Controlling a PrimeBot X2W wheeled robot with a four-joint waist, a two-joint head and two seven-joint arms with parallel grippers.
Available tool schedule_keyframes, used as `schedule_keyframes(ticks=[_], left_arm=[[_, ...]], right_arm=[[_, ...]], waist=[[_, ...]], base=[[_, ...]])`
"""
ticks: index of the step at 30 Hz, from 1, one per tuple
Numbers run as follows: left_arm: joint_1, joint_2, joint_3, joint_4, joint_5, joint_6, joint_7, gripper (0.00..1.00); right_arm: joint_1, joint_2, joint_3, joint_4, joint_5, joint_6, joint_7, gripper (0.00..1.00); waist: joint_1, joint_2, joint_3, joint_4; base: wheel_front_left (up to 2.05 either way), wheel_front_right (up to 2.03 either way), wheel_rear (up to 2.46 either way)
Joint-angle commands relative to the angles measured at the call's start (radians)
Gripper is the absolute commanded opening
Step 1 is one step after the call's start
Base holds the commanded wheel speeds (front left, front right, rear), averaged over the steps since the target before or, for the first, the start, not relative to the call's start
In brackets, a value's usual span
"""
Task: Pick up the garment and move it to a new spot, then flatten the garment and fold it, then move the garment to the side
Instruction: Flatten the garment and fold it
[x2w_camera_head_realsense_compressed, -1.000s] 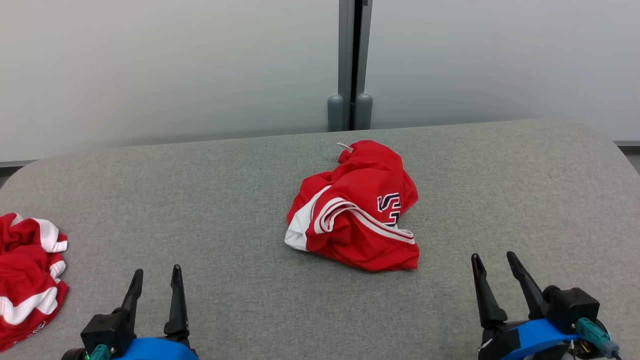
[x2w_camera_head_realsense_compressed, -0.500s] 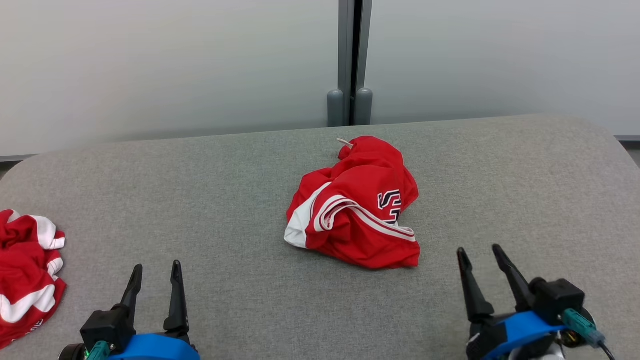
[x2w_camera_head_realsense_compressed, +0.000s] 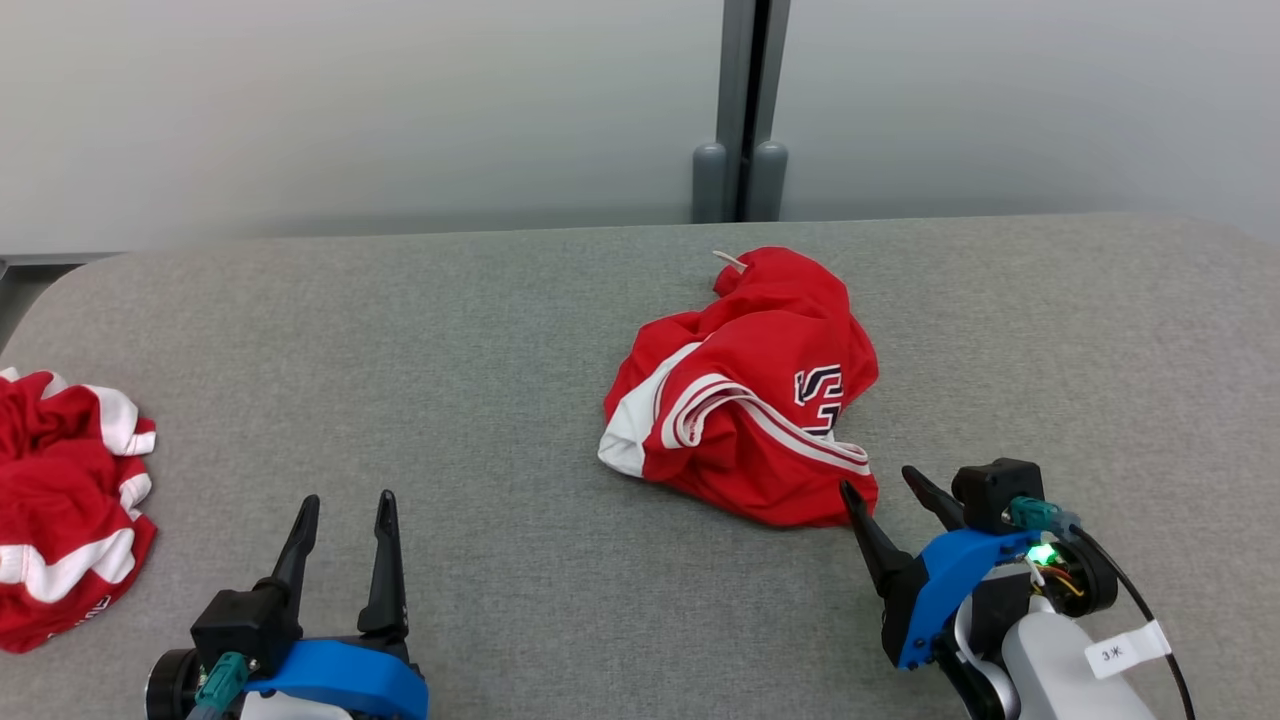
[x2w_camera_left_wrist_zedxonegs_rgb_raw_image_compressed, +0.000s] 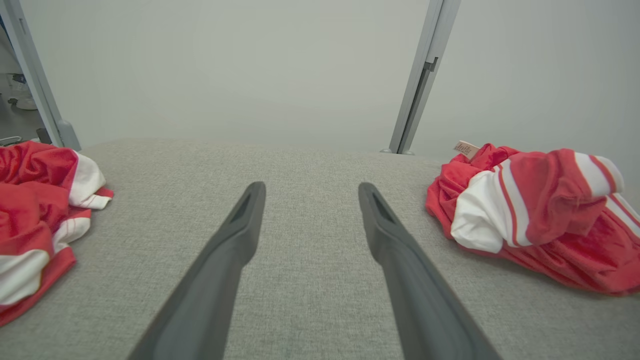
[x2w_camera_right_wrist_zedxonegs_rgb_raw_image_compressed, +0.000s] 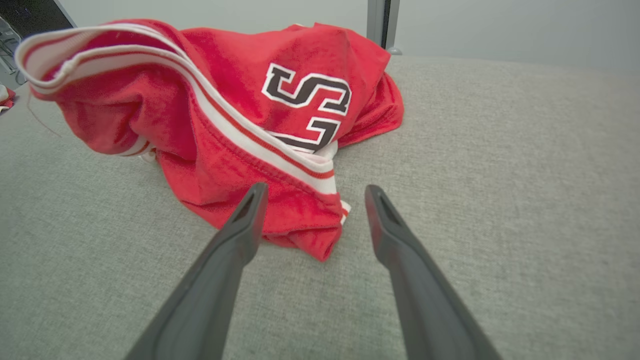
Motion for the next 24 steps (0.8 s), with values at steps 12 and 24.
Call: schedule_keyframes(ticks=[12, 24], left_arm=[[-0.029, 0.002, -0.025, 0.014, 0.012, -0.017, -0.003, 1.00], [-0.037, 0.013, -0.026, 0.015, 0.016, -0.022, -0.003, 1.00]], right_arm=[[-0.144, -0.033, 0.084, 0.261, 0.135, 0.000, -0.058, 1.00], [-0.205, -0.055, 0.285, 0.320, 0.269, 0.000, -0.145, 0.00]], waist=[[-0.0001, 0.0000, 0.025, 0.047], [-0.0001, 0.0000, 0.028, 0.040]], base=[[0.00, 0.00, 0.00], [0.00, 0.00, 0.00]])
